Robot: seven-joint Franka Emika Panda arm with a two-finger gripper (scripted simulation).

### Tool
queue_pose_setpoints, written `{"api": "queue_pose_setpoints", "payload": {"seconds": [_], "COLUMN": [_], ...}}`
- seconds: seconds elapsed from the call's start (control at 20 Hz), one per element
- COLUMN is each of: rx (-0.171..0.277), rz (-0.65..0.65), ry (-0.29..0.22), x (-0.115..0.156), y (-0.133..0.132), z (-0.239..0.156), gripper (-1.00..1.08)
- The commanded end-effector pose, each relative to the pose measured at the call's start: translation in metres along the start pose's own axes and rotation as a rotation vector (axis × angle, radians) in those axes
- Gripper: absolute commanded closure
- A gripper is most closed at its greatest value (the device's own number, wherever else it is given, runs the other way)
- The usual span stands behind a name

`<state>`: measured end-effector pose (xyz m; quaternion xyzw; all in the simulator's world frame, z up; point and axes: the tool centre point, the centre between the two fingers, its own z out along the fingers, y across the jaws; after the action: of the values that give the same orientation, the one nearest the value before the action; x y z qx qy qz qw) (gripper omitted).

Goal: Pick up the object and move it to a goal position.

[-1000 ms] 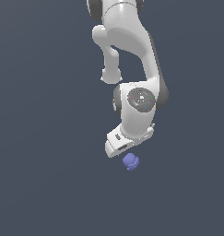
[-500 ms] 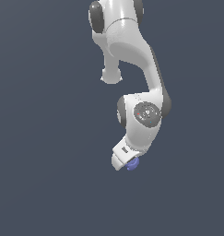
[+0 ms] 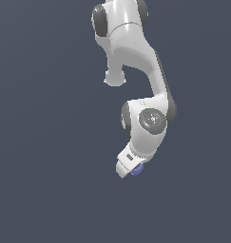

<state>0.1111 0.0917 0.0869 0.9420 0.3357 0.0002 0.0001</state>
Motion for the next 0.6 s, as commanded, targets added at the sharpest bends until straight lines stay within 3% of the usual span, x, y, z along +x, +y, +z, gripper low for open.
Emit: {"api": "queue_pose_setpoints", "payload": {"seconds": [0.0,0.55], "rx": [0.001,0.0], "rz": [-0.001,-0.005], "ry": [-0.001,0.0], "x": [0.0,0.0], "y": [0.0,-0.001], "z": [0.007,0.049], "gripper": [-0.92,-0.92]}}
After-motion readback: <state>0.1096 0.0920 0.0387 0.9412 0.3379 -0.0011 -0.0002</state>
